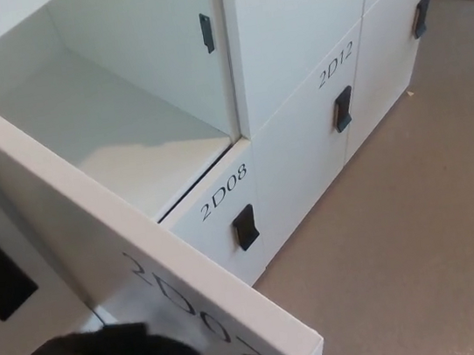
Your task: The robot walks towards an open cabinet and lifts its left hand to push the door towards the right to close it.
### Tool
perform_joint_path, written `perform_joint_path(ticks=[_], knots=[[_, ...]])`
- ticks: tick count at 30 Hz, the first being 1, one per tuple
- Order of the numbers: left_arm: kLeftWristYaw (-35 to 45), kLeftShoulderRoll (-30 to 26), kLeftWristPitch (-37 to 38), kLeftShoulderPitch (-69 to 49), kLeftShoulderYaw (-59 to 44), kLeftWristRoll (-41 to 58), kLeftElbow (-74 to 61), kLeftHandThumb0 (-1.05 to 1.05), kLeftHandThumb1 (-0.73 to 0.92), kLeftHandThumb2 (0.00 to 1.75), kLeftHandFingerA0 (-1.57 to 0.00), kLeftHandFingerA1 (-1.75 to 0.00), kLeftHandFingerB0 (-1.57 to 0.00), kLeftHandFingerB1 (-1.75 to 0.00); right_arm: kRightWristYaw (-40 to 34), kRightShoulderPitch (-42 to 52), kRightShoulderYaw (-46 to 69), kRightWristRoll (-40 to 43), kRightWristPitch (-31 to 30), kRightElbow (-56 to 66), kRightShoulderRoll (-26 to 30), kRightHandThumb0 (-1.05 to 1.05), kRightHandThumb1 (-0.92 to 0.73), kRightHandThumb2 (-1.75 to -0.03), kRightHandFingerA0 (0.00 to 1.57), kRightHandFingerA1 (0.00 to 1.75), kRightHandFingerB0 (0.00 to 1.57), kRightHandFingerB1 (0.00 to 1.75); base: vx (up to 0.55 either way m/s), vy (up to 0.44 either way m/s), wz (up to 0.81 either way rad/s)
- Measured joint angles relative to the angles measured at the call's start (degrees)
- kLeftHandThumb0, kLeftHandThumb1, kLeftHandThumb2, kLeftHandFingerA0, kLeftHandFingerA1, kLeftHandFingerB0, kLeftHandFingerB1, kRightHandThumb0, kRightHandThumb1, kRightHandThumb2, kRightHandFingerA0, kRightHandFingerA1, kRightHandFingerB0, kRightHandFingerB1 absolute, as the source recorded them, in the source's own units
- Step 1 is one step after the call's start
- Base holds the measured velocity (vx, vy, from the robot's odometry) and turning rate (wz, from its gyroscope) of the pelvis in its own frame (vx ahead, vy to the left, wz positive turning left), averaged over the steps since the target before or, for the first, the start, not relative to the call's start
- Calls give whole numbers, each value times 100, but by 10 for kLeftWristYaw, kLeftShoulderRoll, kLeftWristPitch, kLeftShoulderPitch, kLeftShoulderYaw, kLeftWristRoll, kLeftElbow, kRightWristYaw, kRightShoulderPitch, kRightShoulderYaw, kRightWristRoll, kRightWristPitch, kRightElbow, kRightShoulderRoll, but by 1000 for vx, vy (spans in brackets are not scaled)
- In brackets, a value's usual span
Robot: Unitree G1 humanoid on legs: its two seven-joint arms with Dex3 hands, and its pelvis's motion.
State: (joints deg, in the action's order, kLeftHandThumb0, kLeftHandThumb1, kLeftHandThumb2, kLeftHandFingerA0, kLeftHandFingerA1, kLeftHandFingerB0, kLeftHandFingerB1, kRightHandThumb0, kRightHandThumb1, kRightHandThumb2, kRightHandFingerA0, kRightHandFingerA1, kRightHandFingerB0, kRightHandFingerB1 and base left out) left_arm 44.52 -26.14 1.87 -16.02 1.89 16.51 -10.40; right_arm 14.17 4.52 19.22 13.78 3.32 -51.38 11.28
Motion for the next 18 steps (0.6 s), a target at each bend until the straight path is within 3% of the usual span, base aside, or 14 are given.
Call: perform_joint_path(ticks=[12,13,15,16,18], knots=[[14,17,-34,236,103,-38,53,-46,66,59,-72,-47,-58,-41,0,2,-1,0,0,2,-1,-20,-66,-59,61,46,51,43,0,0,0],[14,23,-36,260,112,-44,70,-49,65,60,-64,-49,-49,-40,0,3,-1,0,0,3,-1,-20,-67,-59,60,46,50,42,0,0,0],[13,29,-37,281,118,-49,85,-49,65,60,-64,-49,-49,-40,0,3,-1,0,0,3,-1,-20,-67,-59,60,46,50,42,0,0,0],[12,39,-38,313,128,-55,111,-53,67,59,-36,-41,-29,-34,0,3,-1,0,0,4,-1,-19,-68,-60,58,45,49,42,0,0,0],[10,52,-40,356,138,-65,149,-53,67,59,-36,-41,-29,-34,0,4,-2,0,0,8,-1,-19,-68,-60,58,45,49,42,0,0,0]])
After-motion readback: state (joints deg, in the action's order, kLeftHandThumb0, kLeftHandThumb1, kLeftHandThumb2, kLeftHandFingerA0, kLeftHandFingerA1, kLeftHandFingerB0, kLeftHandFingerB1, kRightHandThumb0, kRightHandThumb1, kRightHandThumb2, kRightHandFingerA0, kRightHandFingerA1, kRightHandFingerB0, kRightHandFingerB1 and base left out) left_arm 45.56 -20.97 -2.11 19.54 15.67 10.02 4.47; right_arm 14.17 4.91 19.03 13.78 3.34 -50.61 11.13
